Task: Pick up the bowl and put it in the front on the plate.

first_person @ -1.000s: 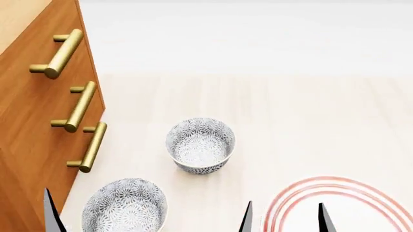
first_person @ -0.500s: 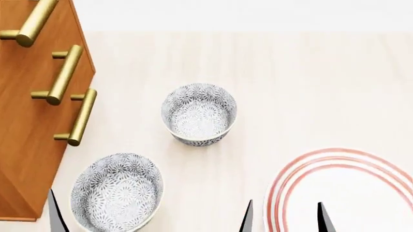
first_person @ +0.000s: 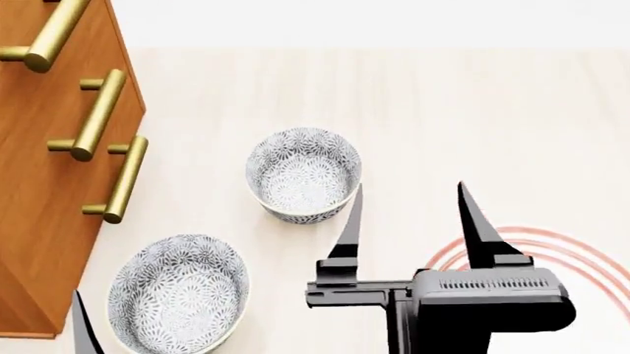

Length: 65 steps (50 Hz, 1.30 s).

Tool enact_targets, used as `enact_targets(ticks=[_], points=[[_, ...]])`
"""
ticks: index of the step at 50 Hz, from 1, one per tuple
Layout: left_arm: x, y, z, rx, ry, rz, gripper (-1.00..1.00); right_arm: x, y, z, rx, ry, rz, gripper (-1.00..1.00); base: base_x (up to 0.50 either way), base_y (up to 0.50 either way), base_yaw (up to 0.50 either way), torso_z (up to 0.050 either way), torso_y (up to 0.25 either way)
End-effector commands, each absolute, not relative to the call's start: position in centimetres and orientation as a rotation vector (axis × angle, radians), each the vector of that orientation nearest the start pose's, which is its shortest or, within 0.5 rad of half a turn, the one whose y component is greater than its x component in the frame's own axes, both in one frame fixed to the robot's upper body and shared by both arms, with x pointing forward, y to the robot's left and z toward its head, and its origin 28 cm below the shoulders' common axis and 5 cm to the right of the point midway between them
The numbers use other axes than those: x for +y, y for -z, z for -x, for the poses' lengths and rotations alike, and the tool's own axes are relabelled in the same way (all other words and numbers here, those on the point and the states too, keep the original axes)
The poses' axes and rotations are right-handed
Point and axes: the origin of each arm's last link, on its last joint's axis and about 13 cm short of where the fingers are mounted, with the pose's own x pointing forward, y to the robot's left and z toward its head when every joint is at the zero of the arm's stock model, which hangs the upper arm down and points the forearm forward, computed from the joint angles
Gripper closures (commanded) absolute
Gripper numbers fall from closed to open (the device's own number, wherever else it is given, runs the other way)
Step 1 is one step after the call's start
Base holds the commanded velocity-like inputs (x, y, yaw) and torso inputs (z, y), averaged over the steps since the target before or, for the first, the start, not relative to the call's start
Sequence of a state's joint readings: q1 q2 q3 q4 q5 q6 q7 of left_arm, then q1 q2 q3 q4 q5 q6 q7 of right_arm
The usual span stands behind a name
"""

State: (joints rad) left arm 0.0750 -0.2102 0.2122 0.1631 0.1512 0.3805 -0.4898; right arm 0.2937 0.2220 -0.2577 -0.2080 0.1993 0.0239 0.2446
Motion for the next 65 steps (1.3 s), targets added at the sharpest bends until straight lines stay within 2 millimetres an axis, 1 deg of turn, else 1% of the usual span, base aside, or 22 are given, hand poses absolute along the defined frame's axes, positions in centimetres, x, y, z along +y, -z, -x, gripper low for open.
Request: enact_targets(ticks=[1,2,4,6,7,9,10,11,13,14,18,21,26,31,35,36,40,42,50,54,60,65], points=[[20.5,-5.4,-19.2,-0.525,-0.186,-0.164,-1.00,-7.8,-19.1,-31.0,-0.390,-0.116,0.035,-1.00,0.00,0.00,0.00,0.000,0.000],[20.5,-5.4,-19.2,-0.524,-0.185,-0.165,-1.00,-7.7,-19.3,-31.3,-0.381,-0.119,0.032,-1.00,0.00,0.00,0.00,0.000,0.000],[20.4,-5.3,-19.1,-0.521,-0.183,-0.165,-1.00,-7.2,-20.2,-32.4,-0.287,-0.155,-0.010,-1.00,0.00,0.00,0.00,0.000,0.000],[20.4,-5.3,-19.1,-0.517,-0.182,-0.164,-1.00,-7.0,-20.8,-33.3,-0.244,-0.152,-0.038,-1.00,0.00,0.00,0.00,0.000,0.000],[20.4,-5.2,-19.1,-0.513,-0.180,-0.163,-1.00,-6.7,-21.1,-34.4,-0.165,-0.177,-0.050,-1.00,0.00,0.00,0.00,0.000,0.000],[20.4,-5.2,-19.1,-0.511,-0.180,-0.162,-1.00,-6.6,-21.3,-35.4,-0.091,-0.183,-0.076,-1.00,0.00,0.00,0.00,0.000,0.000],[20.4,-5.2,-19.1,-0.511,-0.181,-0.162,-1.00,-6.6,-21.4,-35.7,-0.086,-0.172,-0.084,-1.00,0.00,0.00,0.00,0.000,0.000],[20.5,-5.3,-19.2,-0.509,-0.182,-0.162,-1.00,-6.5,-21.8,-36.9,-0.081,-0.152,-0.073,-1.00,0.00,0.00,0.00,0.000,0.000],[20.5,-5.2,-19.2,-0.508,-0.184,-0.162,-1.00,-6.5,-21.9,-37.7,-0.061,-0.141,-0.082,-1.00,0.00,0.00,0.00,0.000,0.000],[20.5,-5.3,-19.3,-0.505,-0.186,-0.162,-1.00,-6.4,-22.2,-38.4,-0.029,-0.132,-0.104,-1.00,0.00,0.00,0.00,0.000,0.000],[20.5,-5.2,-19.3,-0.499,-0.186,-0.159,-1.00,-5.9,-22.5,-39.7,0.041,-0.127,-0.127,-1.00,0.00,0.00,0.00,0.000,0.000],[20.5,-5.2,-19.3,-0.496,-0.184,-0.158,-1.00,-5.2,-22.1,-40.5,0.157,-0.152,-0.158,-1.00,0.00,0.00,0.00,0.000,0.000],[20.6,-5.2,-19.3,-0.492,-0.186,-0.155,-1.00,-4.4,-21.9,-40.9,0.213,-0.164,-0.171,-1.00,0.00,0.00,0.00,0.000,0.000],[20.6,-5.3,-19.3,-0.490,-0.188,-0.154,-1.00,-4.3,-22.1,-42.0,0.261,-0.113,-0.222,-1.00,0.00,0.00,0.00,0.000,0.000],[20.6,-5.2,-19.4,-0.486,-0.187,-0.152,-1.00,-4.2,-21.8,-42.1,0.340,-0.110,-0.194,-1.00,0.00,0.00,0.00,0.000,0.000],[20.6,-5.2,-19.4,-0.487,-0.186,-0.153,-1.00,-4.3,-21.8,-42.1,0.346,-0.099,-0.165,-1.00,0.00,0.00,0.00,0.000,0.000],[20.6,-5.1,-19.4,-0.486,-0.184,-0.153,-1.00,-4.4,-22.9,-42.3,0.347,-0.080,-0.174,-1.00,0.00,0.00,0.00,0.000,0.000],[20.5,-5.1,-19.4,-0.485,-0.183,-0.153,-1.00,-4.6,-23.2,-42.4,0.338,-0.071,-0.175,-1.00,0.00,0.00,0.00,0.000,0.000],[20.5,-5.1,-19.4,-0.482,-0.179,-0.155,-1.00,-5.0,-22.7,-42.5,0.356,-0.037,-0.194,-1.00,0.00,0.00,0.00,0.000,0.000],[20.5,-5.0,-19.4,-0.476,-0.176,-0.155,-1.00,-5.1,-22.8,-42.5,0.366,-0.014,-0.260,-1.00,0.00,0.00,0.00,0.000,0.000],[20.5,-5.0,-19.4,-0.474,-0.174,-0.154,-1.00,-5.0,-22.5,-42.5,0.371,-0.011,-0.259,-1.00,0.00,0.00,0.00,0.000,0.000],[20.5,-5.0,-19.4,-0.473,-0.173,-0.155,-1.00,-4.8,-21.9,-42.4,0.386,-0.013,-0.253,-1.00,0.00,0.00,0.00,0.000,0.000]])
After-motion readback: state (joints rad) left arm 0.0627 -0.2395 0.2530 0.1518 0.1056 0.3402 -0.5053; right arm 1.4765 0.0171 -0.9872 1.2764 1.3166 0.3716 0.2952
